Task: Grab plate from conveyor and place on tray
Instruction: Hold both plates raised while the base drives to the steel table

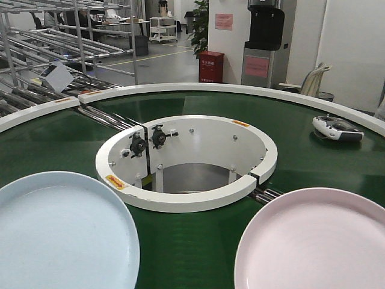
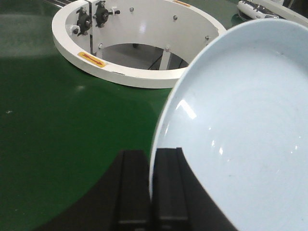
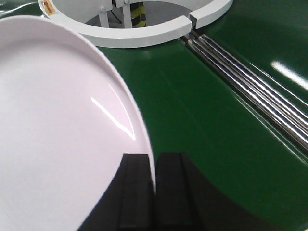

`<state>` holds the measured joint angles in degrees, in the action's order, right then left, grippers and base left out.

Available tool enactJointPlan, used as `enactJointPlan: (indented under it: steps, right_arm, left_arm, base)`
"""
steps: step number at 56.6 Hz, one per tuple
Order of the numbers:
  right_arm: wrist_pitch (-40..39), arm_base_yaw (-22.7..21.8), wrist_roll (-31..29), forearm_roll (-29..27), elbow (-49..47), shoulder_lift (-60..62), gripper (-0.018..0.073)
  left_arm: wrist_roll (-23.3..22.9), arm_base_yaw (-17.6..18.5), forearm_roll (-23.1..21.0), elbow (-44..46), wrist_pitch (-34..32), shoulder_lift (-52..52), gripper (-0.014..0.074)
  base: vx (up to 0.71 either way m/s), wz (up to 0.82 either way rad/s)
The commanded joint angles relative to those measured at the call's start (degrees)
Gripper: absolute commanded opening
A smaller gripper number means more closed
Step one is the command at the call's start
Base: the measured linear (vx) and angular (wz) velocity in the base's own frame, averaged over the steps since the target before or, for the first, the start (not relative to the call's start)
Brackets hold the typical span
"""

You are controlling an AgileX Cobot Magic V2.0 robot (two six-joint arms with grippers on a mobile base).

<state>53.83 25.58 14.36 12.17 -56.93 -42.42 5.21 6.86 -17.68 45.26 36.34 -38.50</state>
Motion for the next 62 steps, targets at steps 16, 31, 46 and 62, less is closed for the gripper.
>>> enactJointPlan:
  steps: [16, 31, 46, 62]
  right_arm:
    - [-4.5, -0.2, 0.7, 1.4, -1.1, 0.6, -0.0009]
    - [-4.5, -0.2, 0.7, 1.4, -1.1, 0.6, -0.0009]
    - [-4.4, -0.2, 0.7, 1.4, -1.1, 0.6, -0.0009]
    - [-4.4, -0.2, 0.7, 1.4, -1.1, 0.6, -0.0009]
  left_arm:
    - [0.3, 0.1, -1.7, 1.6, -5.8, 0.1, -0.0006]
    - [0.3, 0.1, -1.7, 1.6, -5.6, 0.1, -0.0006]
    - [0.3, 0.1, -1.7, 1.6, -5.6, 0.1, -0.0006]
    - [0.3, 0.1, -1.7, 1.6, -5.6, 0.1, -0.0006]
  base:
    - [0.00, 0.00]
    - [0.00, 0.00]
    - [0.00, 0.00]
    - [0.00, 0.00]
